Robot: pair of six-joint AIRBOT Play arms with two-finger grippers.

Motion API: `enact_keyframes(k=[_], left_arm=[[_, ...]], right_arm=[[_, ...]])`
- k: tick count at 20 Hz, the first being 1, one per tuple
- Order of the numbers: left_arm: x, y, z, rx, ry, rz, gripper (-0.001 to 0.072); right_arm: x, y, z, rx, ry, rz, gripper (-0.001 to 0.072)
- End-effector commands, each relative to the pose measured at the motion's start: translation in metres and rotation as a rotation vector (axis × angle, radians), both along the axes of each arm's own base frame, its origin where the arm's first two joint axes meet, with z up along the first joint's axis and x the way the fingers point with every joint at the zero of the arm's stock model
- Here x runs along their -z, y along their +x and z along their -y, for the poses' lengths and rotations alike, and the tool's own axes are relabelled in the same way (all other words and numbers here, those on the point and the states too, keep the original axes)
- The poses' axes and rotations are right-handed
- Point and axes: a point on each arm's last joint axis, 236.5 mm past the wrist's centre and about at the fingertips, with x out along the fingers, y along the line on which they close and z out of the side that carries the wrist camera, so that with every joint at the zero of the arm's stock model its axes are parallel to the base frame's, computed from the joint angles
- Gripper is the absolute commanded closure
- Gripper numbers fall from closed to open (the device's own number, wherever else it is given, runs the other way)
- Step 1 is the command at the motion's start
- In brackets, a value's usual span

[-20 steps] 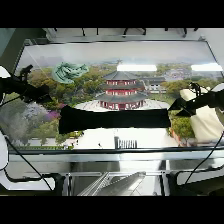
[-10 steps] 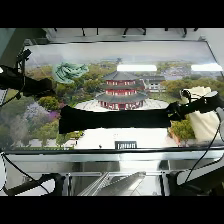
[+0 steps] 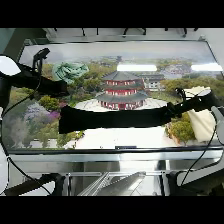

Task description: Fold the shirts.

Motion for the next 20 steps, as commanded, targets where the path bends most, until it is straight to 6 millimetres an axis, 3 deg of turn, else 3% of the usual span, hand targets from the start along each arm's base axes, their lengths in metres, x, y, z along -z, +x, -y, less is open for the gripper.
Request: enact_keyframes(k=[1,5,7,10,13,16,20], left_arm=[[0.023,-0.002,0.033,0.051,-0.006,0.001,0.0693],[0.072,-0.005,0.081,0.080,-0.030,0.040,0.0693],[0.088,-0.004,0.124,0.074,-0.113,0.066,0.0693],[0.125,-0.015,0.186,0.104,-0.200,-0.035,0.0693],[0.160,-0.023,0.232,0.196,-0.172,-0.087,0.0693],[0.184,-0.033,0.265,0.266,-0.155,-0.136,0.0694],[0.206,-0.033,0.280,0.281,-0.140,-0.203,0.0693]], right_arm=[[-0.047,0.011,-0.003,0.008,-0.048,0.137,0.0682],[-0.108,0.004,-0.020,0.051,-0.077,0.204,0.0683],[-0.130,-0.001,-0.030,0.063,-0.084,0.231,0.0682],[-0.160,-0.010,-0.052,0.060,-0.088,0.276,0.0682],[-0.185,-0.020,-0.073,0.066,-0.081,0.302,0.0682],[-0.200,-0.028,-0.090,0.036,-0.077,0.343,0.0683],[-0.211,-0.029,-0.104,0.016,-0.056,0.386,0.0682]])
